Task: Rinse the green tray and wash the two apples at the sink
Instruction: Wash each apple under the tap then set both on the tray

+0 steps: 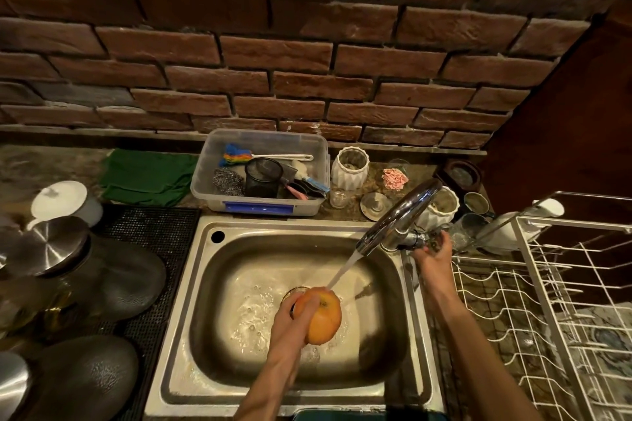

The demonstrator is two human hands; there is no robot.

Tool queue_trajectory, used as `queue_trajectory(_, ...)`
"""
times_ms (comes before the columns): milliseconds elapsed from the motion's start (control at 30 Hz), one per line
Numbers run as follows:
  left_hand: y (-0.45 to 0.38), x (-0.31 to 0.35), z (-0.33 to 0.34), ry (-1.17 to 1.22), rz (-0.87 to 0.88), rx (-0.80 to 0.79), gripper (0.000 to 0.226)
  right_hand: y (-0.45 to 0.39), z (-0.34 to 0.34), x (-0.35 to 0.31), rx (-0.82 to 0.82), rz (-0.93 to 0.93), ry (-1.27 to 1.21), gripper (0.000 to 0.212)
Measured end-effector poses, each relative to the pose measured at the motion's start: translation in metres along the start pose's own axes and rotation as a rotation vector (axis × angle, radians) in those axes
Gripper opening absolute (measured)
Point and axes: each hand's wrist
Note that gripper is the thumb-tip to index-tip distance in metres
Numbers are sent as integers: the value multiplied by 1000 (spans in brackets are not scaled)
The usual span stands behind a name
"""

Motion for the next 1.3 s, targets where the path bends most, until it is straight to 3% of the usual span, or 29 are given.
queue_trajectory(233, 8, 3, 1, -6, -9, -4, 53, 14, 1, -9, -43, -27, 120, 91)
queue_trajectory(367, 15, 8, 3, 25, -14, -11, 50, 40, 5, 3, -51, -38, 201, 69)
queue_trajectory(467, 18, 9, 5, 31, -13, -10, 41, 70, 26, 36, -300, 51, 276, 44)
queue_trajectory(533, 21, 10, 3, 36, -20, -22, 36, 94, 41, 60, -520, 202, 220, 42)
queue_trajectory(600, 25, 9, 0, 29, -34, -49, 36, 110, 51, 79, -600, 338, 113, 42)
queue_trajectory(700, 29, 9, -6, 27, -108, -100, 43, 119, 56, 97, -609, 444, -52, 41)
queue_trajectory(800, 31, 12, -11, 26, -266, -205, 57, 129, 54, 96, -598, 500, -53, 46)
queue_trajectory(1000, 33, 15, -16, 2, -424, -256, 48, 141, 50, 91, -554, 591, 28, 54)
queue_trajectory(1200, 36, 22, -4, 0, -230, -207, 49, 143, 57, 89, -478, 452, -125, 49)
queue_trajectory(1300, 49, 27, -6, -43, -299, -235, 51, 150, 54, 92, -494, 530, -30, 54)
Point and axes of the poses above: each hand's wrist, its own y-axis away from the middle knuckle, its own z-axis out of the palm, x = y × z, and after that the axes turned 12 degrees about z, right-handed
